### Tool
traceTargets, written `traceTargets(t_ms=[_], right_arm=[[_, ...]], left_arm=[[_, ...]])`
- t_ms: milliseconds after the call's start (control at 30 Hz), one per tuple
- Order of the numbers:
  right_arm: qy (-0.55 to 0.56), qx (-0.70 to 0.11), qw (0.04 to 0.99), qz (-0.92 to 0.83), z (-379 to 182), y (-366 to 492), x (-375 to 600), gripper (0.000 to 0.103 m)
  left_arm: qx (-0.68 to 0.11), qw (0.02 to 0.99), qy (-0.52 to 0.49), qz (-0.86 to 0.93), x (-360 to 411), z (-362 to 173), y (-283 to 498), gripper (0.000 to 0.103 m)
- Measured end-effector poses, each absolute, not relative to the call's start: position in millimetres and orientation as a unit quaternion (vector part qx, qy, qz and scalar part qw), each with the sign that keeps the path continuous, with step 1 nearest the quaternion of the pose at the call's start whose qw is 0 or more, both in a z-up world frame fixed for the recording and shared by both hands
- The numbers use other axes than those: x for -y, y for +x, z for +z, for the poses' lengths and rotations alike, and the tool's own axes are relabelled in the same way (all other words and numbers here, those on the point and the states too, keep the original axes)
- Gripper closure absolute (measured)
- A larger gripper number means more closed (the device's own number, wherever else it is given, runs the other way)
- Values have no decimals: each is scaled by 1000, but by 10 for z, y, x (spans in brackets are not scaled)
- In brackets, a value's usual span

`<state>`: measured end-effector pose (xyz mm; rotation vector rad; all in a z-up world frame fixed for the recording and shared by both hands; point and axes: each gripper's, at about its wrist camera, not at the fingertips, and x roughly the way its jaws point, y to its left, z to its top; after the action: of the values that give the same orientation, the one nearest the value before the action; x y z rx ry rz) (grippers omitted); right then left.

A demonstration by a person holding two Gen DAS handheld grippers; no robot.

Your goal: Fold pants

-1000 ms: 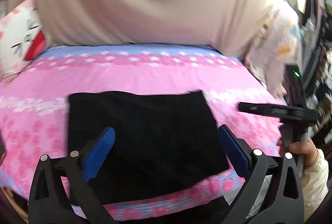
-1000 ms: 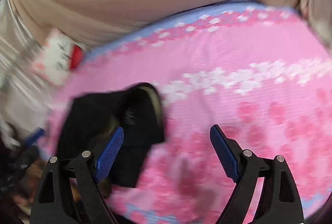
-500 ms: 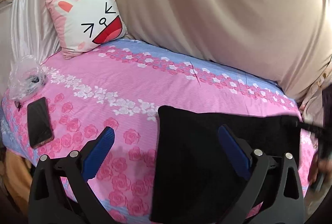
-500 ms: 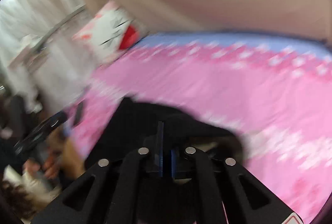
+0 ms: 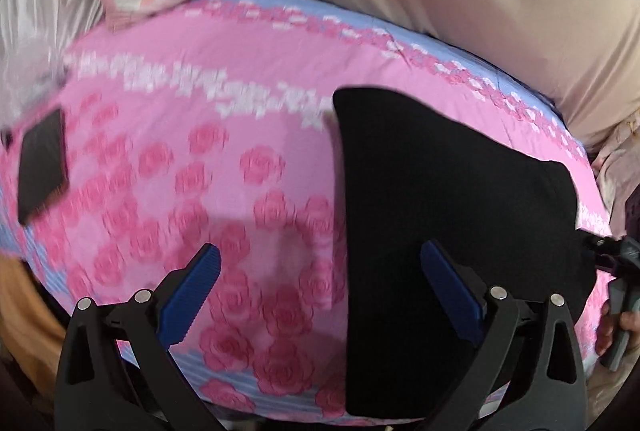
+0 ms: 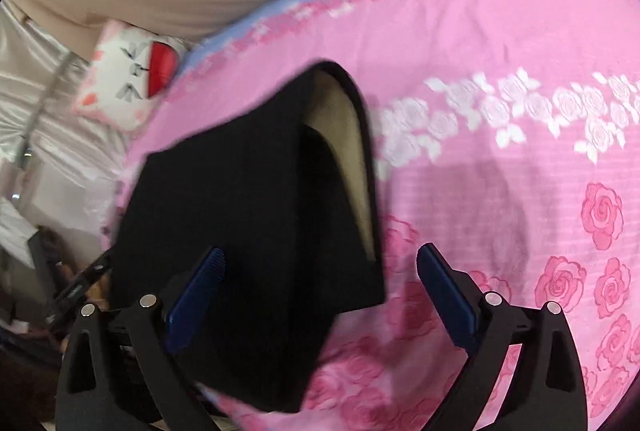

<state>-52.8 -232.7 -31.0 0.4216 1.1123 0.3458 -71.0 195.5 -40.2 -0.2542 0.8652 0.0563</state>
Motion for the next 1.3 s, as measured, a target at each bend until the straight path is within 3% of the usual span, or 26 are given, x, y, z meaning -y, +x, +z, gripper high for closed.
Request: traceTargets(t_ms=[33, 67, 100, 200, 300, 367, 500, 533, 567, 600, 767, 833, 867, 900, 933, 1000, 1100, 1300], right_arm=[[211, -519, 808, 183, -328, -547, 2310, 22], [227, -525, 789, 224, -328, -547, 2220, 54], [232, -525, 784, 235, -298, -560, 2155, 68], [249, -492, 785, 281, 248, -685, 2034, 72], [276, -475, 778, 305, 577, -826, 2078, 72], [299, -480, 775, 280, 502, -943, 2233, 71], [271, -540, 783, 148, -280, -1056, 2462, 39], [306, -525, 780, 153, -396, -1121, 2527, 37], [320, -506, 785, 160, -375, -1174, 2545, 25], [319, -505, 785, 163, -350, -1191, 2536, 20], [319, -513, 764, 226, -412, -1120, 2252, 15], [297, -502, 779, 230, -399, -1046, 2145, 17], [291, -498, 785, 227, -384, -1044, 2097, 41], [292, -504, 778, 237, -412, -1004, 2025, 59], [299, -500, 779, 231, -415, -987, 2020, 62], [307, -493, 781, 231, -353, -989, 2043, 71], [315, -458, 795, 244, -45, -1054, 2091, 74], [293, -408, 823, 264, 547, -866, 2158, 74]], left_arm=[[-417, 898, -135, 25, -1977, -421, -727, 5], [-419, 894, -156, 19, -2015, -449, -734, 5], [-423, 891, -166, 17, -2041, -461, -726, 5], [-425, 887, -179, 7, -2110, -397, -680, 5], [-412, 897, -162, 1, -2109, -207, -692, 5], [-413, 899, -142, -2, -2083, -138, -705, 5], [-441, 888, -128, -17, -2017, -335, -697, 5], [-450, 883, -134, -29, -1998, -413, -694, 5], [-454, 878, -149, -36, -1997, -480, -701, 5], [-452, 876, -164, -34, -2019, -518, -713, 5], [-454, 850, -259, -71, -2166, -706, -683, 5], [-451, 856, -238, -85, -2099, -709, -653, 6], [-449, 859, -228, -94, -2053, -709, -628, 10], [-446, 851, -242, -134, -2009, -722, -598, 48], [-448, 830, -276, -185, -1980, -756, -562, 70], [-444, 835, -274, -174, -1954, -696, -523, 74], [-419, 857, -247, -171, -1928, -419, -565, 93], [-364, 883, -216, -204, -1826, 268, -303, 95]])
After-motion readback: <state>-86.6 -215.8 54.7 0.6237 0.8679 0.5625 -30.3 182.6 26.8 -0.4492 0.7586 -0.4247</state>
